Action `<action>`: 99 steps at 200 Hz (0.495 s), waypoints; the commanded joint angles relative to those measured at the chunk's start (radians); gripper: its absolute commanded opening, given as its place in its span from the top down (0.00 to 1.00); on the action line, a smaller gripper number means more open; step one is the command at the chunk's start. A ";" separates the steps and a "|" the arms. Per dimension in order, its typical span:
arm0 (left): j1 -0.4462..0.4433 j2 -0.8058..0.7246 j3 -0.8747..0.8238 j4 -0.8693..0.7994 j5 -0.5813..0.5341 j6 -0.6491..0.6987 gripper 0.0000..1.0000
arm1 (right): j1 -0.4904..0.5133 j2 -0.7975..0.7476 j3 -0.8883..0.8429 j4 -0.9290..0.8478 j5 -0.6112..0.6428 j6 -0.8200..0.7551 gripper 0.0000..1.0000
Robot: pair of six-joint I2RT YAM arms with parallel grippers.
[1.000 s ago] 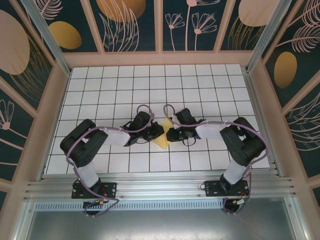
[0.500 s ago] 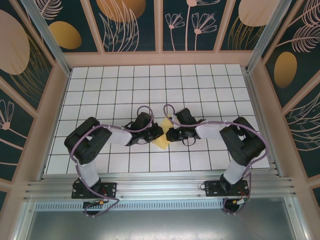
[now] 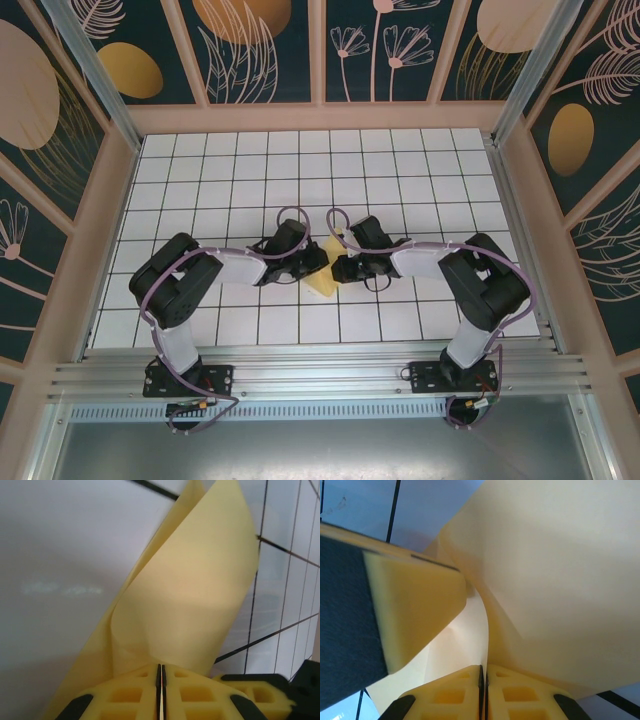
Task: Fold a paper plane with a square sheet of paper (pick it up from the middle)
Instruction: Fold the triangle a second time at the center of the table.
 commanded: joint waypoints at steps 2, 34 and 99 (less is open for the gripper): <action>0.000 -0.011 0.068 -0.056 -0.031 0.058 0.88 | 0.002 0.048 0.002 -0.045 0.030 -0.014 0.88; 0.001 0.016 0.092 -0.100 -0.058 0.072 0.88 | 0.002 0.048 0.006 -0.052 0.036 -0.015 0.88; 0.003 0.053 0.035 -0.064 -0.070 0.075 0.88 | 0.003 0.051 0.003 -0.050 0.038 -0.015 0.88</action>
